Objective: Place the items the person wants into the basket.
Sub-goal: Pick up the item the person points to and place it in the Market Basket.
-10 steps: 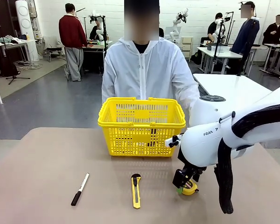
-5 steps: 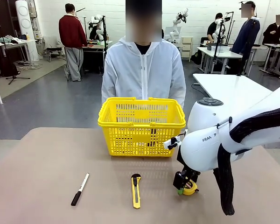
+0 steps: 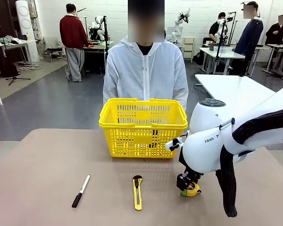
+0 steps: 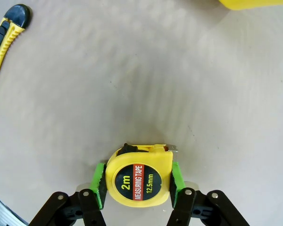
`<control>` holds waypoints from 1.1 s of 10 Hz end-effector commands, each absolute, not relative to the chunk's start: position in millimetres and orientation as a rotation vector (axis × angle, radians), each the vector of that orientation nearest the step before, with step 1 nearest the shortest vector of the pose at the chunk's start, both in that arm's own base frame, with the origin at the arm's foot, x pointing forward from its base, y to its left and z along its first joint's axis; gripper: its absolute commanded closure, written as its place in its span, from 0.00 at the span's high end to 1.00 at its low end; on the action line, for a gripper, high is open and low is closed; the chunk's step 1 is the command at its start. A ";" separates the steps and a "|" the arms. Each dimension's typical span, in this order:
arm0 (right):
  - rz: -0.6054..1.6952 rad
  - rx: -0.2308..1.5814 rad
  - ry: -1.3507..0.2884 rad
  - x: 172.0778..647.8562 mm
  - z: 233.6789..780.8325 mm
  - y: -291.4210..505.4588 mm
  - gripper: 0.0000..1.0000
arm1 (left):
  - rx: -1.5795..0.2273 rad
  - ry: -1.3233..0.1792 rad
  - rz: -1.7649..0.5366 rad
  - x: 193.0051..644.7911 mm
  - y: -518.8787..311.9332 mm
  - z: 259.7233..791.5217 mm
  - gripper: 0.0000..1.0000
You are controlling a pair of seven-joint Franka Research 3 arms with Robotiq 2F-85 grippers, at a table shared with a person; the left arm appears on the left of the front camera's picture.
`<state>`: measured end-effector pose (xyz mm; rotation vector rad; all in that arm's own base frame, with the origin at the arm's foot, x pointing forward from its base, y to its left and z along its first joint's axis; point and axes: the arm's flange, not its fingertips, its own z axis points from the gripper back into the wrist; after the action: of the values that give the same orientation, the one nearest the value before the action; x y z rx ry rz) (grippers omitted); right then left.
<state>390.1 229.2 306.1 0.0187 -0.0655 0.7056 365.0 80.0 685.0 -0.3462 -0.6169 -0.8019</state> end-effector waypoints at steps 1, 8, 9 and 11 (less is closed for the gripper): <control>0.665 -0.033 -0.105 383.4 311.9 229.4 0.06 | -0.337 -0.606 -0.791 364.4 80.1 685.4 0.99; 0.363 -0.175 -0.220 374.9 560.2 252.4 0.49 | -0.337 -0.606 -0.791 364.4 80.1 685.4 0.99; 0.360 -0.156 -0.284 396.1 589.7 260.9 0.49 | -0.337 -0.606 -0.791 364.4 80.1 685.4 0.99; 0.344 -0.162 -0.365 446.8 628.4 280.0 0.49 | -0.337 -0.606 -0.791 364.4 80.1 685.4 0.99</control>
<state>414.5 256.9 626.6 -0.1285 -0.3423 0.3702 365.6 80.1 684.8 -0.3460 -0.6156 -0.8013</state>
